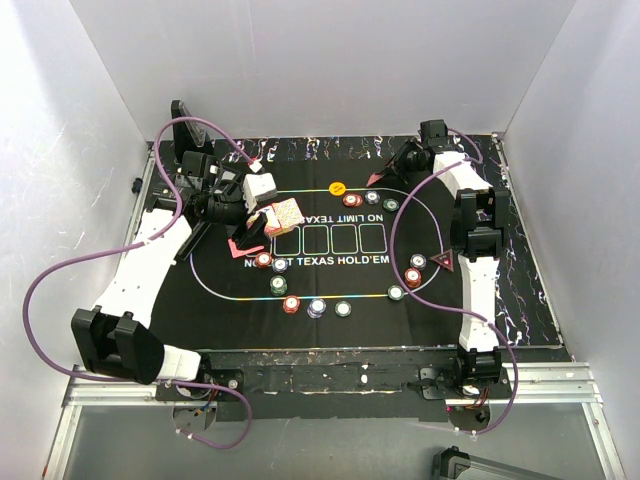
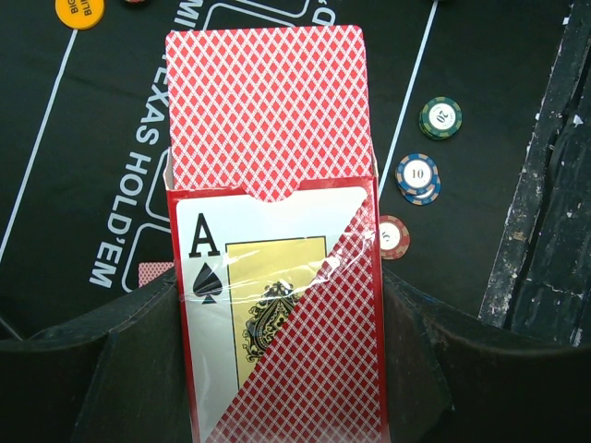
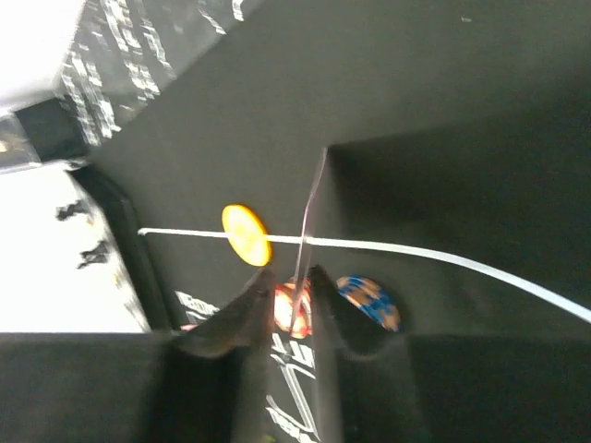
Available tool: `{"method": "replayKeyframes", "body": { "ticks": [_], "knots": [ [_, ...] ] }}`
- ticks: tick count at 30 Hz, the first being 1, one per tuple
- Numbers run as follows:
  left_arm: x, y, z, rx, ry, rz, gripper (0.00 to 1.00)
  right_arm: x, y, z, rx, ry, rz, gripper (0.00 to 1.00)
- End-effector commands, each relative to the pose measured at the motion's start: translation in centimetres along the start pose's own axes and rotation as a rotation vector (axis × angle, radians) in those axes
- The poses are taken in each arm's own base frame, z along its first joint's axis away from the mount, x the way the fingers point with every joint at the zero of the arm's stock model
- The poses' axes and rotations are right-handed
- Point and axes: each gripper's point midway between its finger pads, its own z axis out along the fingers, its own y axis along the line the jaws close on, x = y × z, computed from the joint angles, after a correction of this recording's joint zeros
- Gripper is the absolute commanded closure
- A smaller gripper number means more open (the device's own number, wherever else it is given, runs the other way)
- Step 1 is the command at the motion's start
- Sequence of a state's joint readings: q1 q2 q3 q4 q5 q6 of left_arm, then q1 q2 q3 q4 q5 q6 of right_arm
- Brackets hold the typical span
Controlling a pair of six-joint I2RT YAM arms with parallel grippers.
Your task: Distribute texas hold em gaming equipment
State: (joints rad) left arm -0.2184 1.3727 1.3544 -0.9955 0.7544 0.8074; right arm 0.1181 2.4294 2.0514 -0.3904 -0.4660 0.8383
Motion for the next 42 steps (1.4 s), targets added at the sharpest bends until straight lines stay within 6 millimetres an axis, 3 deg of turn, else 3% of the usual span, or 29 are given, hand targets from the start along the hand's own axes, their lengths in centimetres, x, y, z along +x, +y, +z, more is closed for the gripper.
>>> {"method": "replayKeyframes", "body": {
  "ticks": [1, 4, 7, 13, 17, 20, 24, 27, 30, 33, 36, 39, 42],
  "knots": [
    [-1.9, -0.7, -1.2, -0.001, -0.065, 0.045, 1.0, -0.1, -2.0, -0.8, 0.134, -0.018, -0.028, 0.58],
    [-1.8, -0.9, -1.2, 0.002, -0.065, 0.044, 1.0, 0.0, -2.6, -1.3, 0.175, -0.024, -0.039, 0.38],
    [-1.7, -1.1, -1.2, 0.008, -0.065, 0.043, 1.0, 0.0, -2.8, -2.0, 0.21, -0.034, -0.045, 0.26],
    [-1.3, -1.2, -1.0, 0.01, -0.056, 0.043, 1.0, -1.4, -1.9, -6.0, 0.304, -0.118, -0.091, 0.18],
    [-1.3, -1.3, -1.2, 0.007, -0.06, 0.053, 1.0, -1.5, 1.0, -9.3, 0.252, -0.18, -0.118, 0.17],
    [-1.2, -1.4, -1.2, 0.009, -0.056, 0.056, 1.0, 0.2, 4.9, -11.9, 0.125, -0.184, -0.141, 0.15],
    [-1.1, -1.5, -1.2, 0.013, -0.057, 0.058, 1.0, 6.5, 11.4, -14.5, -0.108, -0.081, -0.244, 0.13],
    [-1.0, -1.6, -1.1, 0.018, -0.059, 0.049, 1.0, 13.7, 16.3, -16.5, -0.279, 0.073, -0.37, 0.12],
    [-1.0, -1.7, -1.1, 0.018, -0.062, 0.053, 1.0, 20.3, 19.1, -18.2, -0.411, 0.205, -0.471, 0.11],
    [-1.1, -1.7, -1.2, 0.012, -0.063, 0.058, 1.0, 25.1, 20.2, -18.6, -0.472, 0.31, -0.505, 0.11],
    [-1.4, -1.5, -1.3, 0.003, -0.067, 0.062, 1.0, 28.3, 20.5, -17.8, -0.481, 0.366, -0.517, 0.11],
    [-1.7, -1.2, -1.2, 0.002, -0.074, 0.06, 1.0, 31.1, 20.5, -16.7, -0.478, 0.443, -0.528, 0.1],
    [-2.0, -1.1, -1.1, 0.011, -0.078, 0.053, 1.0, 32.4, 20.5, -15.8, -0.477, 0.474, -0.525, 0.1]
  ]
}}
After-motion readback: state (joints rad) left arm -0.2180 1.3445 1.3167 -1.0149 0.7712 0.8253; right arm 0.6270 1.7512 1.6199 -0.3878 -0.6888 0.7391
